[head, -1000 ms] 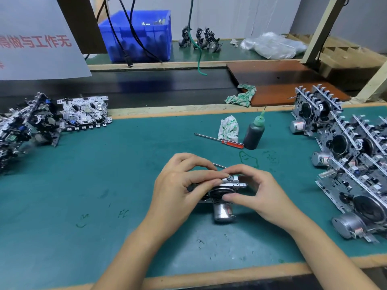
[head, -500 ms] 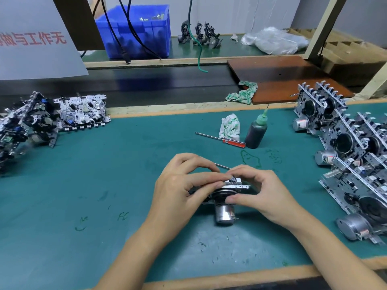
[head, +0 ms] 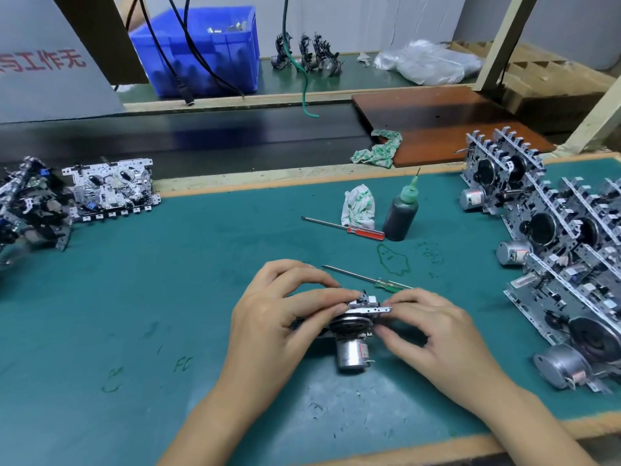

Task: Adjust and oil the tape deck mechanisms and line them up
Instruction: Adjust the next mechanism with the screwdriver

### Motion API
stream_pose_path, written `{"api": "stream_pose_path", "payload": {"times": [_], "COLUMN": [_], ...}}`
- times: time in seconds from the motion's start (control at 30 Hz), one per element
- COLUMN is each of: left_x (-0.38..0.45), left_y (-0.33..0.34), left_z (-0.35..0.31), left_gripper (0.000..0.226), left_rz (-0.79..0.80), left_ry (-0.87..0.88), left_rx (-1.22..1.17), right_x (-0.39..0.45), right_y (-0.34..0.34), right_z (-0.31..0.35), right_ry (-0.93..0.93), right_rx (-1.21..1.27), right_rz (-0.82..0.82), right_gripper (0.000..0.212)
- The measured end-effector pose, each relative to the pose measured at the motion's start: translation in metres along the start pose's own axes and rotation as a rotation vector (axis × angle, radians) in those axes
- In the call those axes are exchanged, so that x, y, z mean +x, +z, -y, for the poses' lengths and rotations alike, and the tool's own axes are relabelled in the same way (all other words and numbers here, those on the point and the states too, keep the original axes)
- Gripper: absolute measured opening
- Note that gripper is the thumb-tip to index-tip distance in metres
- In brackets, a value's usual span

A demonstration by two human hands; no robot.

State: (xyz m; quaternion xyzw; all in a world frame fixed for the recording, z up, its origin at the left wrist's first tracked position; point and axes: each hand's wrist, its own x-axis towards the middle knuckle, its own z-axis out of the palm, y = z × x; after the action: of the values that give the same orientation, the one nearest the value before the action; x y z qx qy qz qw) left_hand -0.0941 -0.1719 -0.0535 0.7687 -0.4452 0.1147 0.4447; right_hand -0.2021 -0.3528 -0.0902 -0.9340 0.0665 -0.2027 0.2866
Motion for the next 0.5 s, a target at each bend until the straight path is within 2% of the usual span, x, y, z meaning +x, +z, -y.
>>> {"api": "stream_pose_path", "payload": {"times": [0.27,0.37,0.5], "left_x": [0.001,0.001,0.004], "left_y": [0.001,-0.001,-0.003], "left_z": [0.001,0.000,-0.002], "left_gripper": [0.019,0.019,0.019], "left_rz": [0.002,0.018,0.060], "left_ry": [-0.008,-0.021,-0.055], "left_rx": [0.001,-0.016,-0.034], "right_x": [-0.004,-0.003,0.005], "right_y": [0.000,0.000,-0.004], "right_z": [-0.003,0.000,0.008], "right_ry": [-0.043,-0.084,-0.056], "right_rx": [0.058,0.003,0.020], "right_rz": [0.001,-0.005,-0.010], "right_gripper": [0.027,0.029,0.034]}}
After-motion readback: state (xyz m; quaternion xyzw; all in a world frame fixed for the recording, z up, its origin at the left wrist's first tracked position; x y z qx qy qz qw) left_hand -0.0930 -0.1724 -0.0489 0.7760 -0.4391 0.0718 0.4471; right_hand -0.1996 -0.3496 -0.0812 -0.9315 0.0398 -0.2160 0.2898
